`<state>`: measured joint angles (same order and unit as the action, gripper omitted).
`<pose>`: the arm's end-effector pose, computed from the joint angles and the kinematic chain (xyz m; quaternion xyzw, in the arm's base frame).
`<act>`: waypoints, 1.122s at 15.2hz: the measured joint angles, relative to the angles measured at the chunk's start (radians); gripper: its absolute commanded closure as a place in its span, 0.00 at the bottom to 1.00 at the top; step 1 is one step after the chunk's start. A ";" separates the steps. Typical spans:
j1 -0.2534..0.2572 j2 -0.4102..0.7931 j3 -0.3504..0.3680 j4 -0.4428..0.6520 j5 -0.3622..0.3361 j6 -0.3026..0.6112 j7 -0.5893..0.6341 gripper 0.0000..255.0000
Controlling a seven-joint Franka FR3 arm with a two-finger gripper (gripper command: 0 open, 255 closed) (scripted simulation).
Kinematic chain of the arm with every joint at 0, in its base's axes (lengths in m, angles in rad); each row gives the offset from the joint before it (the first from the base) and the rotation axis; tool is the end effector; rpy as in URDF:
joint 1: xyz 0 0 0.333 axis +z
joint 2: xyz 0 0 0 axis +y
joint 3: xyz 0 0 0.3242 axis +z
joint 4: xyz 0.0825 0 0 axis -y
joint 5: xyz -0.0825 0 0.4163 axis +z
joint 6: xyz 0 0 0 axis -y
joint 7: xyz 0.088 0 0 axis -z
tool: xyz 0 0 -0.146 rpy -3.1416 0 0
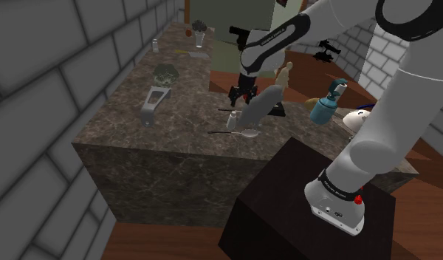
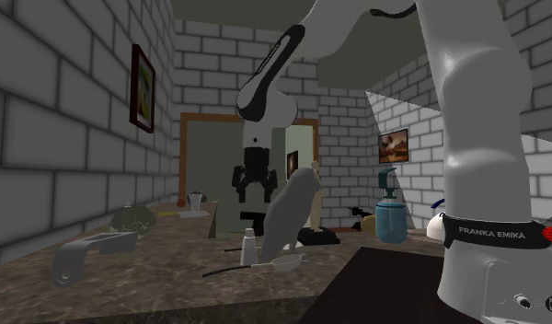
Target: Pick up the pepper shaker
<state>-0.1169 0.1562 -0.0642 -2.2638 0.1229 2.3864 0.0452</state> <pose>0.5438 -0.0957 0.2338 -0.9867 0.1575 0.0139 0.0374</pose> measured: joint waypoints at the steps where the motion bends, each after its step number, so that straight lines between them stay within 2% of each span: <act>1: -0.005 0.042 -0.002 0.024 0.007 0.019 -0.008 0.00; 7: -0.031 0.240 -0.005 0.170 0.039 0.082 -0.028 0.00; 14: -0.041 0.324 0.007 0.195 0.057 0.156 -0.048 0.00; 15: -0.042 0.326 0.008 0.194 0.058 0.161 -0.051 1.00; 17: -0.045 0.337 0.006 0.195 0.059 0.159 -0.051 1.00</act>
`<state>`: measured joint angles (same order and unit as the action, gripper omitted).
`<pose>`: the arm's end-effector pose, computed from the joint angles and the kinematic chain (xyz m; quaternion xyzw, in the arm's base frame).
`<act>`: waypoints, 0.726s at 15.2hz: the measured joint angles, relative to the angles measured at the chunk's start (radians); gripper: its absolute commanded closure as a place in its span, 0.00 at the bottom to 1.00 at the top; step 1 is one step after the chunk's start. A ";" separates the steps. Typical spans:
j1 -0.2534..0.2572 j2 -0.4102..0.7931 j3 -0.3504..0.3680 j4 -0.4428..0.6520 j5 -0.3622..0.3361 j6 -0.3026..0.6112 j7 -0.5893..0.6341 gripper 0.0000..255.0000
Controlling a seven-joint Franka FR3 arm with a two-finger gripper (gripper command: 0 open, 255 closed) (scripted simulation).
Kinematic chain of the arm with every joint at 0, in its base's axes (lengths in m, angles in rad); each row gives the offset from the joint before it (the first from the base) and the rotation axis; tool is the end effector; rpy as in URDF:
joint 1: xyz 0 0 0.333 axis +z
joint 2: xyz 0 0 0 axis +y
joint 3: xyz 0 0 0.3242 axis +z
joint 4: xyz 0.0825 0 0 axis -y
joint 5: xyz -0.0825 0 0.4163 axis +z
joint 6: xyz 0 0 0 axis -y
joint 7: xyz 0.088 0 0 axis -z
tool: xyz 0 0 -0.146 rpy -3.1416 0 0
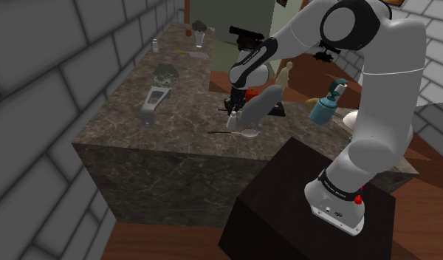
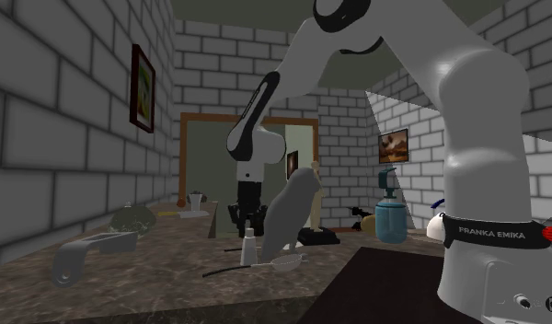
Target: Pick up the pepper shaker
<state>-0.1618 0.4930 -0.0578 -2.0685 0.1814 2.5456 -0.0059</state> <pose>0.5947 -0.1324 0.1297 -0.9833 0.1779 0.0025 0.0371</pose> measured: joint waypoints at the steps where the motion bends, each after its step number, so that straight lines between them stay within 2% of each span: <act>1: -0.001 0.001 0.000 0.001 0.000 0.000 0.000 1.00; 11: 0.002 -0.023 -0.004 -0.012 -0.004 -0.015 0.005 1.00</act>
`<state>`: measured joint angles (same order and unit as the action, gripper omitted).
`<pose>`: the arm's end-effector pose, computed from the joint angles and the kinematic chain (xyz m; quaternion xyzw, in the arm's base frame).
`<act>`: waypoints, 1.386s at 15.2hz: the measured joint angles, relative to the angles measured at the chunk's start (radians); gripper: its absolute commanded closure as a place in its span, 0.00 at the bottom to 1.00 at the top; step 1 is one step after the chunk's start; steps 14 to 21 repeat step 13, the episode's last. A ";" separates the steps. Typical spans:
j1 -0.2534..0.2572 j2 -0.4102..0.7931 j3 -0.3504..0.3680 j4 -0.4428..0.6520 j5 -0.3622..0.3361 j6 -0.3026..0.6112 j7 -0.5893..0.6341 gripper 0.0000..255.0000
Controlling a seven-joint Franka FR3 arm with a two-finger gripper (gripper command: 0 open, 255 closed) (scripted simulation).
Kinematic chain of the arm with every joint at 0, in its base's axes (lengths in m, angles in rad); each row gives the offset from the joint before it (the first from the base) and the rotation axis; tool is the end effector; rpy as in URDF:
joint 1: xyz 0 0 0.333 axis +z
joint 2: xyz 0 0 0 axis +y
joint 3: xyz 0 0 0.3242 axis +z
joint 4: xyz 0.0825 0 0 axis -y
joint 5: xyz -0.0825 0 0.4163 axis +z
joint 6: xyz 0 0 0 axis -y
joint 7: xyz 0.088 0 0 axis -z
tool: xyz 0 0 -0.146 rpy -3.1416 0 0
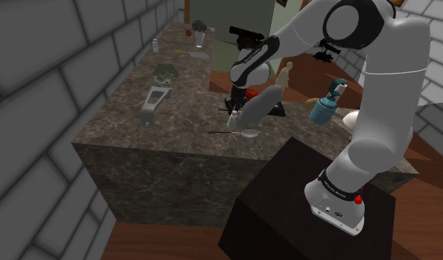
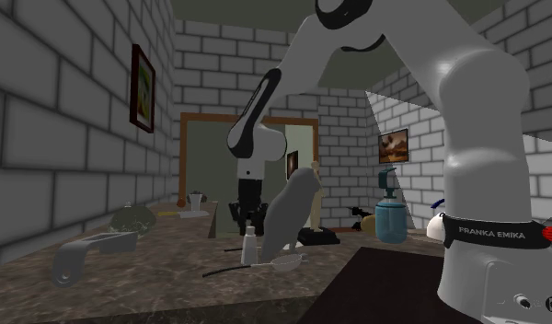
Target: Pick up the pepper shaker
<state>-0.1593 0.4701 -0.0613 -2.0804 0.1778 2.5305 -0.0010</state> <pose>0.5917 -0.1320 0.1378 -0.9832 0.1788 0.0046 0.0371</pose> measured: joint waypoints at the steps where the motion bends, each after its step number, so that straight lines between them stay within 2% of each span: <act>1: 0.002 -0.013 -0.001 -0.004 -0.003 -0.010 0.004 1.00; 13: 0.011 -0.129 -0.017 0.002 -0.030 -0.131 0.029 1.00; 21: 0.011 -0.129 -0.017 0.002 -0.030 -0.131 0.029 1.00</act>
